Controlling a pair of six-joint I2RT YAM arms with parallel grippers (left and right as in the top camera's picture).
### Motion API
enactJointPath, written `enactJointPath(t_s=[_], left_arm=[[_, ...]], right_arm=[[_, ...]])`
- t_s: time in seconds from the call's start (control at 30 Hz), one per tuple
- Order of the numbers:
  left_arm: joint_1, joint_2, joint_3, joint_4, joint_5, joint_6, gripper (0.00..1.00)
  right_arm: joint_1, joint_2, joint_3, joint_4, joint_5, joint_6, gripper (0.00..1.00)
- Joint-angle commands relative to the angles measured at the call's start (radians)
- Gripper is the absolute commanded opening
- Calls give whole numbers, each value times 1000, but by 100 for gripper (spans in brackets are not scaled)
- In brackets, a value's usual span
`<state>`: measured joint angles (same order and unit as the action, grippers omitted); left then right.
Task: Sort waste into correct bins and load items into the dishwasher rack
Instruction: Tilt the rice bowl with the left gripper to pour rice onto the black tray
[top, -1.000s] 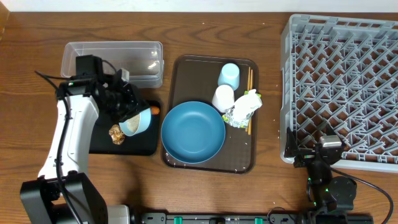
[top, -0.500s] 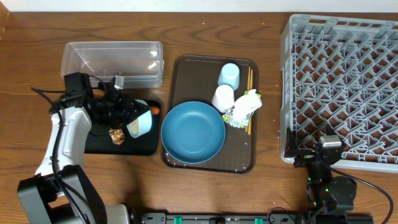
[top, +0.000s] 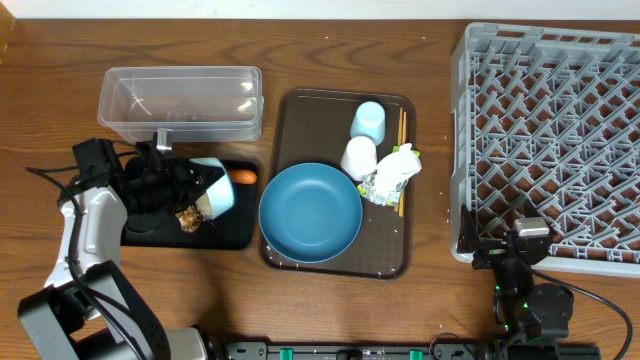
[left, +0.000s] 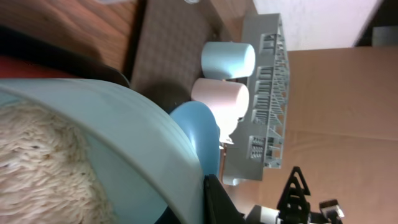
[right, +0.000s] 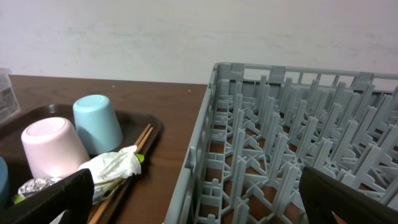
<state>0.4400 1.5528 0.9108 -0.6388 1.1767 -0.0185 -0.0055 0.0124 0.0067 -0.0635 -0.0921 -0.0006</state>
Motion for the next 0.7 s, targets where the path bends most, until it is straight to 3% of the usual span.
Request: enactJointPath(t_s=[0.0, 0.67], left_arm=[[5, -4, -27, 7, 73, 35, 6], [112, -4, -29, 47, 167, 0, 6]], right_arm=[[-6, -6, -1, -4, 6, 11, 99], [-6, -6, -1, -4, 6, 11, 99]])
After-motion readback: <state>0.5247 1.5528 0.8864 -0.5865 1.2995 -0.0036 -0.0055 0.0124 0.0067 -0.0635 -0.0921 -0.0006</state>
